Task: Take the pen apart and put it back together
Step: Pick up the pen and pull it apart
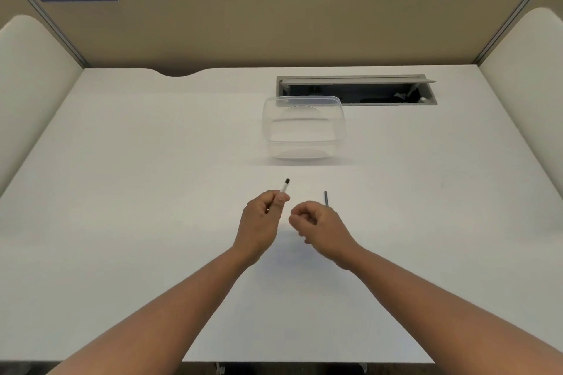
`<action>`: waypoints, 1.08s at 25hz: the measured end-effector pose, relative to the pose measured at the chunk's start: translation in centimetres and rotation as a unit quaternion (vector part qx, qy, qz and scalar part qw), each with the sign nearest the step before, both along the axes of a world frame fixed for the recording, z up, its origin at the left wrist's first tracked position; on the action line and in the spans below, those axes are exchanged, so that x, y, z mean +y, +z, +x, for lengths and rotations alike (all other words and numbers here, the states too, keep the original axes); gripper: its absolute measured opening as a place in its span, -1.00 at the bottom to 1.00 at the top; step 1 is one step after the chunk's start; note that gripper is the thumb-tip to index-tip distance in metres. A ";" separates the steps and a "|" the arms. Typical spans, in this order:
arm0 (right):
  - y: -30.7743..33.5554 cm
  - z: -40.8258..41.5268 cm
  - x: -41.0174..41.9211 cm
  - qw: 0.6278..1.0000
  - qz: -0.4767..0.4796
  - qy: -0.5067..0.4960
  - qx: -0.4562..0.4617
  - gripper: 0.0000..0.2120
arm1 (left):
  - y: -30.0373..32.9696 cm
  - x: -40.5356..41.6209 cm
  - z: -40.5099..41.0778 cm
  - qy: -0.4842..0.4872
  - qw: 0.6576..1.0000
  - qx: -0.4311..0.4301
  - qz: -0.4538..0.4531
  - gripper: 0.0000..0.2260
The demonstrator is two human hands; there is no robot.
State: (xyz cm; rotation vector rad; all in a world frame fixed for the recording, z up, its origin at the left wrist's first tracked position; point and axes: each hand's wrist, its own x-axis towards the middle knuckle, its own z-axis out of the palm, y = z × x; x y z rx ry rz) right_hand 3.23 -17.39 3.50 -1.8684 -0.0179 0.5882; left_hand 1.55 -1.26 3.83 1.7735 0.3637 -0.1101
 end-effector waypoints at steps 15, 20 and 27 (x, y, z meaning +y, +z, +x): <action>1.8 0.9 -1.4 0.986 0.140 -0.060 0.067 -0.92 | 0.5 1.4 0.5 -0.186 0.895 -0.130 0.383 -0.68; 1.7 0.9 -1.9 0.986 0.143 -0.035 0.072 -0.91 | 1.1 1.6 0.7 -0.227 0.876 -0.150 0.398 -0.69; 1.4 1.1 -2.4 0.985 0.156 -0.052 0.057 -0.95 | 2.0 1.5 1.0 -0.300 0.846 -0.160 0.410 -0.77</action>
